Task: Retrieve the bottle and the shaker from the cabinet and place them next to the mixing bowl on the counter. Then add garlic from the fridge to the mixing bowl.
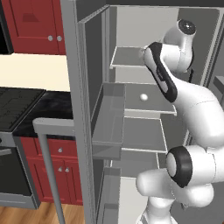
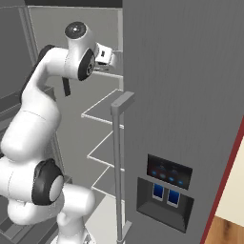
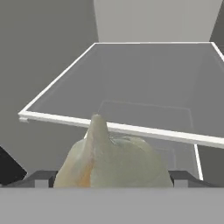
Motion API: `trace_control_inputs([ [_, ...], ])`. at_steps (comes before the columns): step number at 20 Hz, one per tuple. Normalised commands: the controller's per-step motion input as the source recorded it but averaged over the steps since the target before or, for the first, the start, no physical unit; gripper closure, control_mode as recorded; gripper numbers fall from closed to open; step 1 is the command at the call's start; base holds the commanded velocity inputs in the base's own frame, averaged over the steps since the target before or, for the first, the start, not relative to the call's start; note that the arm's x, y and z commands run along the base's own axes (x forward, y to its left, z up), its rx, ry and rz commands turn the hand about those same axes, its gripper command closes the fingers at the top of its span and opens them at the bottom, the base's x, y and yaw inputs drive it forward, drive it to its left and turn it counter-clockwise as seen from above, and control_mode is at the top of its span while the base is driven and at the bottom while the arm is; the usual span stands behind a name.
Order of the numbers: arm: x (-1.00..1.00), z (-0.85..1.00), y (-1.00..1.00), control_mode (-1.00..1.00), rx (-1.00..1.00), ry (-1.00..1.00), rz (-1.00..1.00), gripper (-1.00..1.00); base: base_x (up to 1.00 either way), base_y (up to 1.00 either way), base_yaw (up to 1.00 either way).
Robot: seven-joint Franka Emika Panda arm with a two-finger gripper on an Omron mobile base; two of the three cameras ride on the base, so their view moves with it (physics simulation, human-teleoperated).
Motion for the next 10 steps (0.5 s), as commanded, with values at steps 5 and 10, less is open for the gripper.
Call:
trace_control_inputs([
  [5,-1.0,0.34,0.19,-1.0,0.01,0.12,0.0,1.0,0.0,0.0,0.0],
  [10,-1.0,0.0,0.26,-1.0,0.0,0.05,0.0,1.0,0.0,0.0,0.0],
])
